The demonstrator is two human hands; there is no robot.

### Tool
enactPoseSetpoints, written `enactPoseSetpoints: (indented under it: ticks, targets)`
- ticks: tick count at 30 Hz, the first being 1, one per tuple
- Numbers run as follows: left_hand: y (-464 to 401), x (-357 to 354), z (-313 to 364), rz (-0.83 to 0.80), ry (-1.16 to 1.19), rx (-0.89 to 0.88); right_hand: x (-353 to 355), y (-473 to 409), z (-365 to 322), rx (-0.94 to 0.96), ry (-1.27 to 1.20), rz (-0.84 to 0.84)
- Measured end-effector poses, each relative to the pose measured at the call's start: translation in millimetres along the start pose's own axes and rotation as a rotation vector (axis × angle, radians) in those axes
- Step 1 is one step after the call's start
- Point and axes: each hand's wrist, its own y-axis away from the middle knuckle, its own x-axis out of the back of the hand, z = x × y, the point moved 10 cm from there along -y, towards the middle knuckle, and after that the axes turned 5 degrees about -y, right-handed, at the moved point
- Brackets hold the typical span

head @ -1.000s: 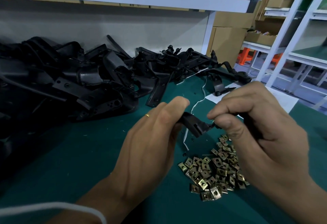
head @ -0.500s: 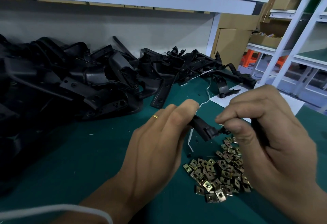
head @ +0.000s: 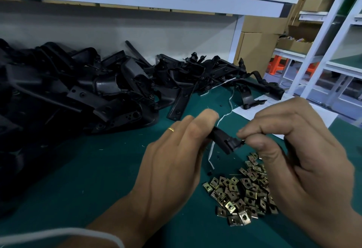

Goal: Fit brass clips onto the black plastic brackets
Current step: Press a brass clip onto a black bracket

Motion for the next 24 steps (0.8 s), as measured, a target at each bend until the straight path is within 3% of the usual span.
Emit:
enactPoseSetpoints:
  ticks: [3,11,24]
  targets:
    - [0.4,-8.4,8.5,-0.066,-0.092,-0.049,-5.4,0.1,0.7,-0.005,-0.027,-0.036]
    - [1.2,1.2,-7.5,0.009,0.12,0.033,1.2,-1.5,8.5,-0.048,-0.058,-0.03]
    - [0.4,1.1,-6.5,-0.001,0.123,0.049,-5.7,-1.4,5.1,-0.05,-0.007,-0.089]
